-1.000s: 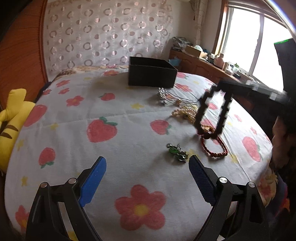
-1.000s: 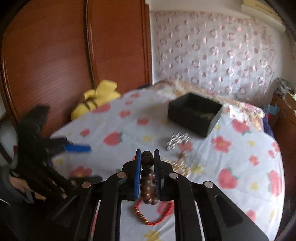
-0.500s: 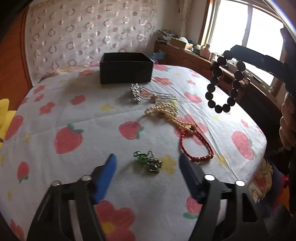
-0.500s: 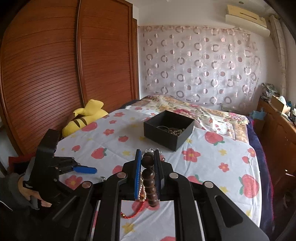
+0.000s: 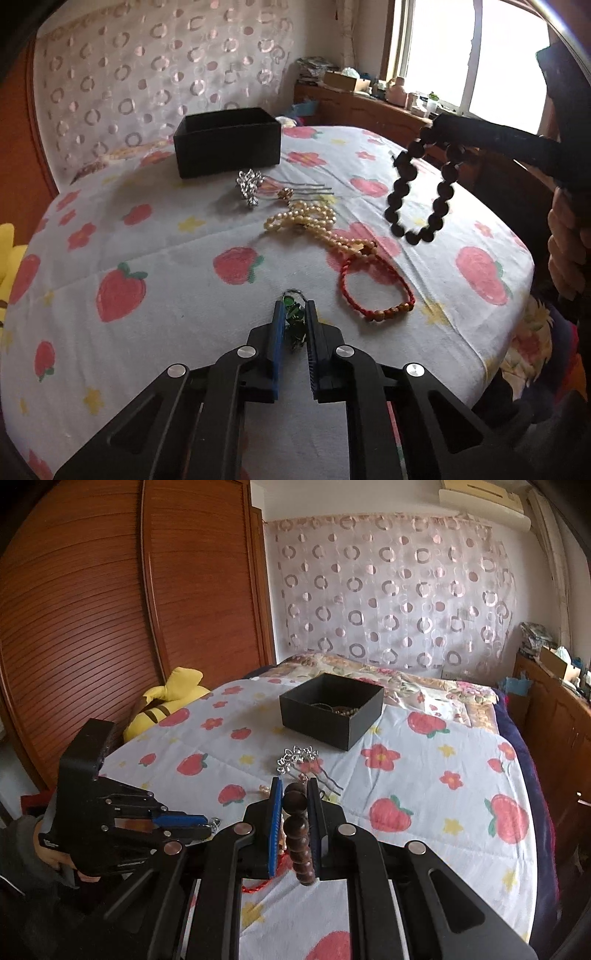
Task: Organize jewelry
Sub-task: 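Carry the green brooch to the box with the left tool while the right tool holds the bracelet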
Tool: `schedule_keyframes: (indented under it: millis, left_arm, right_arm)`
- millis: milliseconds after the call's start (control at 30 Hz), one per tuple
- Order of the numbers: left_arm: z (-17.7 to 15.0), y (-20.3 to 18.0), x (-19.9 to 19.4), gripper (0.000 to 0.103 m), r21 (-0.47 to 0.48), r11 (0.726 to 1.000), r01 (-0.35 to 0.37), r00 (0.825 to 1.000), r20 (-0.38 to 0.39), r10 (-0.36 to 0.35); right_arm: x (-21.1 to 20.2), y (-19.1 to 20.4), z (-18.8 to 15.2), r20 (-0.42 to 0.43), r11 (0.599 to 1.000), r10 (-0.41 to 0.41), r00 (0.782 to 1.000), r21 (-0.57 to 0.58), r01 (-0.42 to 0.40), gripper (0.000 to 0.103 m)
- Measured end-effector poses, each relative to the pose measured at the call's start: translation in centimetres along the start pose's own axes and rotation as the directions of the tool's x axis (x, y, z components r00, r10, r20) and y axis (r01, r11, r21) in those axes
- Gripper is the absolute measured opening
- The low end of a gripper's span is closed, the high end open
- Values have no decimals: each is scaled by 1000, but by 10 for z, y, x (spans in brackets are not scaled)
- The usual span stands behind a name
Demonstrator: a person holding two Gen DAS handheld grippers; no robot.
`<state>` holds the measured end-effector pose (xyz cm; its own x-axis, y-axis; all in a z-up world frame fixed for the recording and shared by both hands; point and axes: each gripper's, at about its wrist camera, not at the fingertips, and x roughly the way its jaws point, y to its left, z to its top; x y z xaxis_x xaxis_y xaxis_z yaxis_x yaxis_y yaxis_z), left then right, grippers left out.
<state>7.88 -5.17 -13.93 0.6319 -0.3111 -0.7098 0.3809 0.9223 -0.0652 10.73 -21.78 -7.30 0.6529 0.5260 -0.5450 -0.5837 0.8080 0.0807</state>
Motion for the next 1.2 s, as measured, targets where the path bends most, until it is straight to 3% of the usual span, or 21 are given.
schedule_keyframes:
  millis: [267,500,733,1200]
  left_arm:
    - [13,7,-21,10,-43,999,20,996,84,-16]
    - [42,21,-32,10,-65,997,35,990,138,-26]
    - [84,38,-21,10,-69,996,48,987,157,-36]
    - [160,69,6,10,-52,998,-20,983,181,29]
  right_arm:
    - [-1,-3,1,1,1000,-1,1000,6,1,15]
    - [-3,-8,16,22,1000,-4,1000,0,4,15]
    - [4,-17,46,60,999,-29,998,-28,30,15]
    - [44,-31,123,79,996,-36,996,-79,43,15]
